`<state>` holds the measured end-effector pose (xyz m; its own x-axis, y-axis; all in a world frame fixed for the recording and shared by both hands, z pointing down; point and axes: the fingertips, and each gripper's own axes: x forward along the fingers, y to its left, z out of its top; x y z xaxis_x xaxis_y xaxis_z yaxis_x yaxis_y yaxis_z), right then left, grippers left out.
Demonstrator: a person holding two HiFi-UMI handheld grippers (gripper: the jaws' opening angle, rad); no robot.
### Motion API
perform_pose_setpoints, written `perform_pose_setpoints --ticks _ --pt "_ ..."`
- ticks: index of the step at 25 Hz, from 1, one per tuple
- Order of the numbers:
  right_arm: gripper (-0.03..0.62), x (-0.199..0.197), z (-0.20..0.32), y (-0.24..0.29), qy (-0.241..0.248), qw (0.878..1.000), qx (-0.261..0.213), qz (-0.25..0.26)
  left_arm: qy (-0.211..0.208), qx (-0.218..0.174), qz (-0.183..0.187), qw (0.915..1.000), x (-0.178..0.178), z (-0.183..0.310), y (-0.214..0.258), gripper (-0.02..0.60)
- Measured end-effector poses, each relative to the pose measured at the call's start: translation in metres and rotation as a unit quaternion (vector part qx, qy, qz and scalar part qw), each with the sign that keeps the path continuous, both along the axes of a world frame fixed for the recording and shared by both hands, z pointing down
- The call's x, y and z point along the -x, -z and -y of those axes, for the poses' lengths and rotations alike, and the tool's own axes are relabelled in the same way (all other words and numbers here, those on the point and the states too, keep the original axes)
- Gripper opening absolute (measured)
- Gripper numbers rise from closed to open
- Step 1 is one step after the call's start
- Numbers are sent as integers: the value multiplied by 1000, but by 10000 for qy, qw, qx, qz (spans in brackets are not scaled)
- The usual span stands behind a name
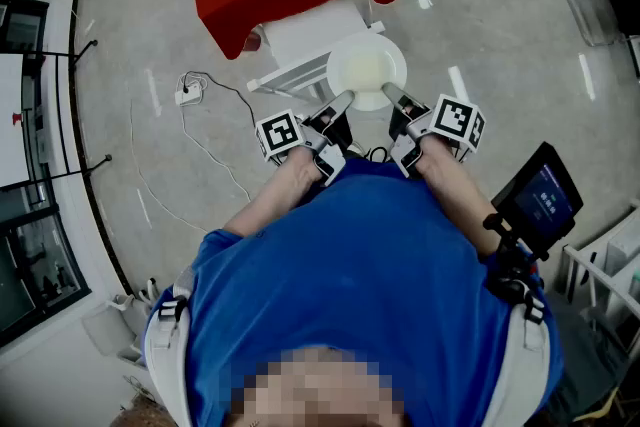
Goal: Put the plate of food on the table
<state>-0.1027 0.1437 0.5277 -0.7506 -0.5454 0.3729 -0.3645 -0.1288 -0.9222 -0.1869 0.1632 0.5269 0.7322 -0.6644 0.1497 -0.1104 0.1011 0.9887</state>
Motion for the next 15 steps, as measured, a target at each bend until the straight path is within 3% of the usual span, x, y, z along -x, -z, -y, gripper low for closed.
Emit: perform_pose_setpoints --ticks 15 --pt "18 -8 14 0 -177 9997 -61 -122 -221 -111 -178 9995 -12 19 8 17"
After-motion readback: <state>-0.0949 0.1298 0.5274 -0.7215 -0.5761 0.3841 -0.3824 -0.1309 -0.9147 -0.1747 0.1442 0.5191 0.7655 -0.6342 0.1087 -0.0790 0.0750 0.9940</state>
